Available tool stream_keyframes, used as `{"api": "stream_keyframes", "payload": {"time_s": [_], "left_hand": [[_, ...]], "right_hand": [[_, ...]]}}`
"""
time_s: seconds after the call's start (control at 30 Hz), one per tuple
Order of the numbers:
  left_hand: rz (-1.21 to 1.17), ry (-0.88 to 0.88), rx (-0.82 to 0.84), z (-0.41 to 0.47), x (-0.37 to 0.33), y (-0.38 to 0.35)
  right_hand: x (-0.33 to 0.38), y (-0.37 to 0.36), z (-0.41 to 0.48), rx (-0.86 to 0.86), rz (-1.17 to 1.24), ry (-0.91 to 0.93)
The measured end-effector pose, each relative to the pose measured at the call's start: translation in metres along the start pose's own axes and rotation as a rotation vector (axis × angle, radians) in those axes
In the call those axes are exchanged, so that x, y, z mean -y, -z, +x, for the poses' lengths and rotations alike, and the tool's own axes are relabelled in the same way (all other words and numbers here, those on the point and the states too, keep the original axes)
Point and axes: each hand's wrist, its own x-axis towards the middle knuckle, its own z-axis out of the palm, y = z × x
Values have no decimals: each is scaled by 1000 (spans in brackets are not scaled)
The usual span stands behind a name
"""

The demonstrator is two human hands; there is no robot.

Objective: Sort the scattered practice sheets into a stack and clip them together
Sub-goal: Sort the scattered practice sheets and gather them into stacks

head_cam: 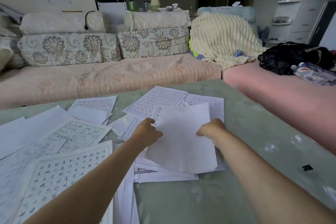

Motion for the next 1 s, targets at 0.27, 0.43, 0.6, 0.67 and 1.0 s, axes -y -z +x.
{"api": "stream_keyframes", "payload": {"time_s": [0.27,0.43,0.6,0.67,1.0], "left_hand": [[51,-179,5,30,-6,-1],[636,-181,-115,64,-13,-4],[761,-103,-28,99,1,-3],[765,-144,-47,102,7,-1],[643,-496,-204,52,9,-12]], "right_hand": [[-12,23,15,-82,121,17],[-20,25,27,-107,203,144],[-25,20,31,-76,-174,216],[-27,19,27,-211,-539,289],[-17,-21,1,155,-760,642]]}}
